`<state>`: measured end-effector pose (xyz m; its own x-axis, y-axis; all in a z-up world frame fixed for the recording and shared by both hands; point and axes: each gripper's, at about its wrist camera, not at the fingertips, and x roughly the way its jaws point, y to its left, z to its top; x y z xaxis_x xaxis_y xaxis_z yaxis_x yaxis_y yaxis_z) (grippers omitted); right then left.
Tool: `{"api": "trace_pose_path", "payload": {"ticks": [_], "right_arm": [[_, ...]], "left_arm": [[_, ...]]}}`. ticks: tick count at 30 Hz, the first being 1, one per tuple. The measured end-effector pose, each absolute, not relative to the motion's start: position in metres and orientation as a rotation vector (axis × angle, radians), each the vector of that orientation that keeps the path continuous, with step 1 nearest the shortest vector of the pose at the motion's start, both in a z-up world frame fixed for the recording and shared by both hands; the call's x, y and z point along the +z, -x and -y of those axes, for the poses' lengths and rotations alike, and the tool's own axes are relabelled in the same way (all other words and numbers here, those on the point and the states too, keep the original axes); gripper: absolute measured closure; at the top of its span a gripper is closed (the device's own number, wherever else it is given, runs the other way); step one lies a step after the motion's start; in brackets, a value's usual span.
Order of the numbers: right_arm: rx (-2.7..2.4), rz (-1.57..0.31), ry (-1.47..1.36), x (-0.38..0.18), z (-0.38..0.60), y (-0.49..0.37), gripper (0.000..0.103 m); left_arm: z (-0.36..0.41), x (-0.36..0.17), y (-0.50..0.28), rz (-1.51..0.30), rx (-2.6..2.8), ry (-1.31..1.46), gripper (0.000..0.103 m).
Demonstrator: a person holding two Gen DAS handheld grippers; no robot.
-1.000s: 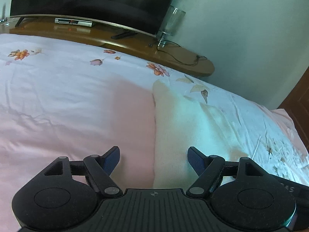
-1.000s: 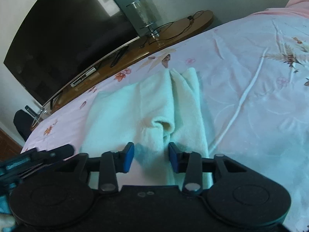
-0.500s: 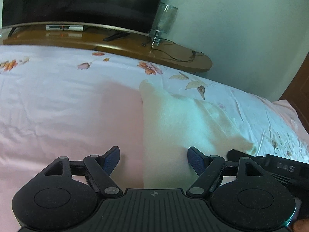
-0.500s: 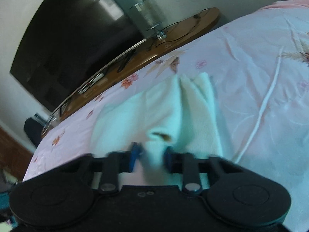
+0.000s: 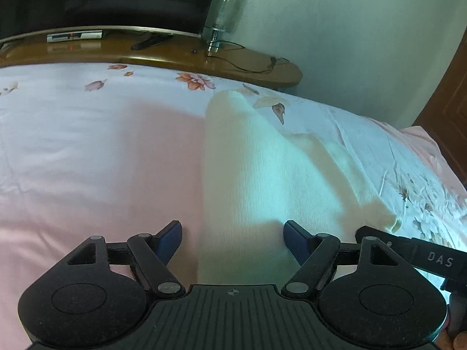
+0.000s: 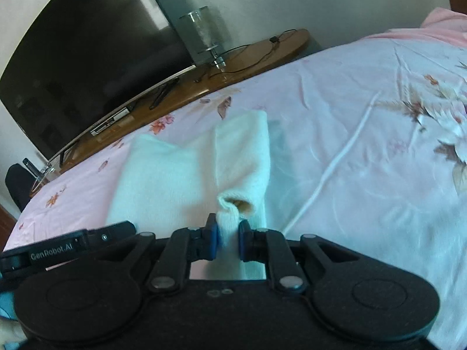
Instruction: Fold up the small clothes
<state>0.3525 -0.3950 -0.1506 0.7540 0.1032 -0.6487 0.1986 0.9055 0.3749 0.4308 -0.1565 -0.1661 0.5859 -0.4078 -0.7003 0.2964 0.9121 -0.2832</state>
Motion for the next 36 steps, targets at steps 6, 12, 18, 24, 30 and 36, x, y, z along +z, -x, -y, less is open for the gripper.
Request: {"api": "trace_pose_path", "payload": {"ticks": [6, 12, 18, 24, 30, 36], "right_arm": [[-0.009, -0.794, -0.471, -0.143, 0.393, -0.336, 0.08], [-0.041, -0.839, -0.462, -0.148, 0.383, -0.298, 0.087], [-0.101, -0.824, -0.439, -0.148, 0.378, -0.273, 0.096], [-0.171, -0.845, -0.28, -0.146, 0.359, -0.279, 0.096], [-0.117, -0.855, -0.269, -0.137, 0.348, -0.282, 0.07], [-0.116, -0.879, -0.237, -0.145, 0.344, -0.279, 0.082]], "left_arm": [[0.15, -0.165, -0.414, -0.881, -0.432, 0.088, 0.027], [0.141, -0.175, -0.384, -0.88, -0.459, 0.034, 0.027], [0.136, -0.175, -0.366, -0.881, -0.457, 0.04, 0.027], [0.138, -0.169, -0.354, -0.914, -0.516, 0.023, 0.026], [0.14, -0.169, -0.354, -0.936, -0.532, 0.062, 0.027], [0.148, -0.171, -0.352, -0.928, -0.53, 0.047, 0.026]]}}
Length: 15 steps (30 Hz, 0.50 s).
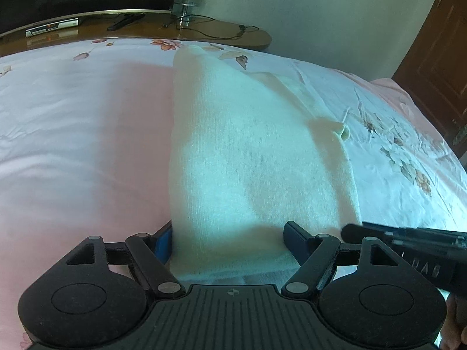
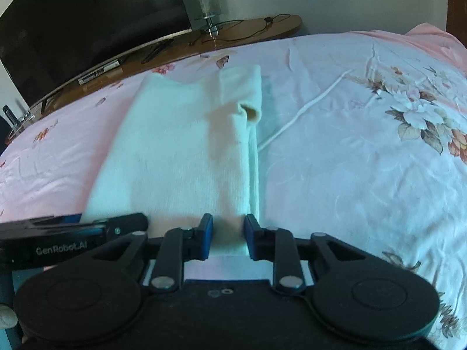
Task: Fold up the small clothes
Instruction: 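Grasp the folded sweater edge again with the right tool, press it flat, release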
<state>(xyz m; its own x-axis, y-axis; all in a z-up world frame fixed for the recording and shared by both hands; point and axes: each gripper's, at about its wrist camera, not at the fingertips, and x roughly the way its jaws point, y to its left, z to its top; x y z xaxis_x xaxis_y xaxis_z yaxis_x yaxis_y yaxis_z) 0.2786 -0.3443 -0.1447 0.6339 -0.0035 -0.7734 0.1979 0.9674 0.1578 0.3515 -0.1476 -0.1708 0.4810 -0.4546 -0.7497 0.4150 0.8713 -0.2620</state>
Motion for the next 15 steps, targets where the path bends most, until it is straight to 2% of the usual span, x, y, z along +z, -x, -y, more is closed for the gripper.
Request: {"api": "trace_pose_path", "payload": {"ticks": [3, 5, 8, 10, 15], "right_arm": [[-0.133, -0.879, -0.182, -0.147, 0.342, -0.279, 0.083], [-0.152, -0.873, -0.199, -0.147, 0.347, -0.278, 0.076], [-0.13, -0.884, -0.21, -0.149, 0.347, -0.277, 0.082], [-0.128, -0.877, -0.189, -0.148, 0.343, -0.277, 0.093], [-0.146, -0.832, -0.124, -0.138, 0.339, -0.272, 0.096]], "left_arm": [[0.148, -0.17, -0.352, -0.929, -0.531, 0.043, 0.026], [0.147, -0.171, -0.352, -0.93, -0.532, 0.045, 0.026], [0.149, -0.171, -0.352, -0.927, -0.525, 0.04, 0.026], [0.149, -0.171, -0.351, -0.925, -0.522, 0.037, 0.026], [0.15, -0.166, -0.351, -0.938, -0.54, 0.067, 0.026]]}}
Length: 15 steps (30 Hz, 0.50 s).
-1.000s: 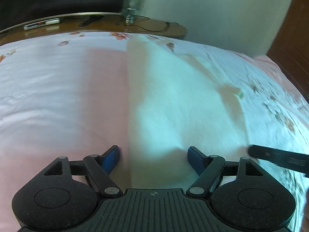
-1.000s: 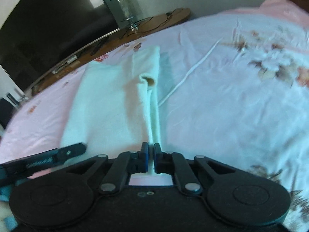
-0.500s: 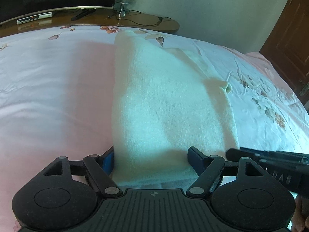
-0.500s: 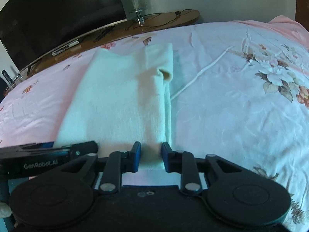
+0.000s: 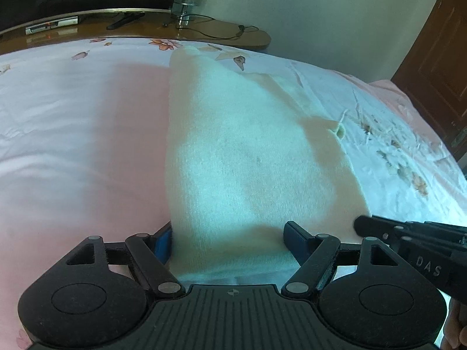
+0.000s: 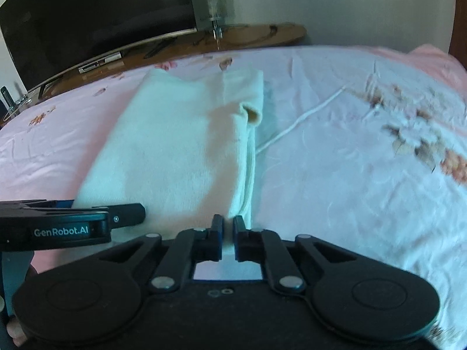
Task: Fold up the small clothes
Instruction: 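Grasp the folded sweater edge again with the right tool, press it flat, release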
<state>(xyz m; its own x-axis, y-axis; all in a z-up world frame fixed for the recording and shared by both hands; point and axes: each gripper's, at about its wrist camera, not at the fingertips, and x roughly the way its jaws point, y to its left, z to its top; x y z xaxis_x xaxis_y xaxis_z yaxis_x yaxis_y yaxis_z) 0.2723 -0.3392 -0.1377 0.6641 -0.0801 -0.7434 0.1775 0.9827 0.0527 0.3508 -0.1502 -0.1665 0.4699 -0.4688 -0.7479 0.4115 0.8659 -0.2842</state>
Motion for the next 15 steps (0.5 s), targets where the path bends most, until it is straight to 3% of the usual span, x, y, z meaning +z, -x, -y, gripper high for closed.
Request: {"api": "trace_pose_path", "payload": {"ticks": [8, 9, 15], "right_arm": [[-0.164, -0.895, -0.175, -0.147, 0.354, -0.277, 0.095], [-0.16, -0.88, -0.181, -0.142, 0.354, -0.276, 0.091], [-0.127, -0.772, -0.177, -0.116, 0.35, -0.289, 0.091]], "left_arm": [[0.15, -0.164, -0.351, -0.938, -0.538, 0.053, 0.026], [0.145, -0.159, -0.354, -0.936, -0.526, 0.079, 0.026], [0.142, -0.139, -0.381, -0.884, -0.497, 0.107, 0.027]]}}
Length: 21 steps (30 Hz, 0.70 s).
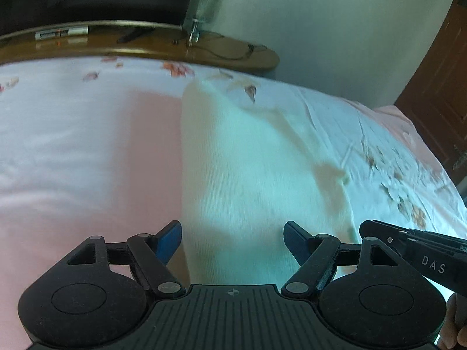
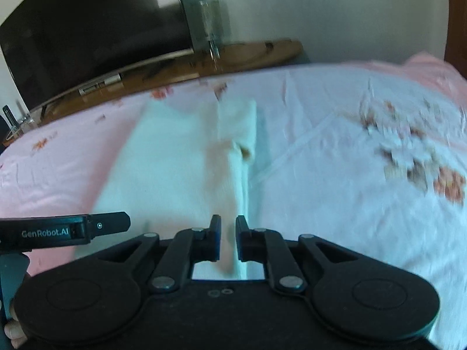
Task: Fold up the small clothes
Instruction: 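Grasp the folded sweater edge again with the right tool, press it flat, release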
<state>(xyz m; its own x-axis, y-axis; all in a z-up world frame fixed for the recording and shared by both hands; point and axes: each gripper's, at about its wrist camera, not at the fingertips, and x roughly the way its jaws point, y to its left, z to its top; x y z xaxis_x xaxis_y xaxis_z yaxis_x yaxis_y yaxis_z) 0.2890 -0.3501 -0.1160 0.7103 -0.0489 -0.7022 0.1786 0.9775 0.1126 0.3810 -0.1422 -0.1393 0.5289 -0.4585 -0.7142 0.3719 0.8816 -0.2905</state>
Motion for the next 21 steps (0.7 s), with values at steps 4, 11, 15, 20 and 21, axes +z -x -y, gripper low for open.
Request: {"api": "trace_pose_path", "payload": {"ticks": [4, 11, 15, 20, 21], "right_arm": [[-0.122, -0.744, -0.158, -0.11, 0.348, -0.313, 0.09], [-0.13, -0.721, -0.191, -0.111, 0.359, -0.365, 0.088], [-0.138, -0.71, -0.181, -0.116, 0.365, -0.4, 0.088], [-0.173, -0.73, -0.146, -0.136, 0.373, -0.442, 0.087], [-0.189, -0.743, -0.121, -0.144, 0.374, -0.447, 0.088]], "left_arm": [[0.158, -0.136, -0.401, -0.861, -0.489, 0.076, 0.027], [0.185, -0.14, -0.453, -0.851, -0.459, 0.044, 0.027], [0.187, -0.153, -0.49, -0.883, -0.417, 0.074, 0.043], [0.191, -0.167, -0.519, -0.891, -0.387, 0.118, 0.042], [0.191, -0.171, -0.524, -0.893, -0.378, 0.14, 0.042]]}}
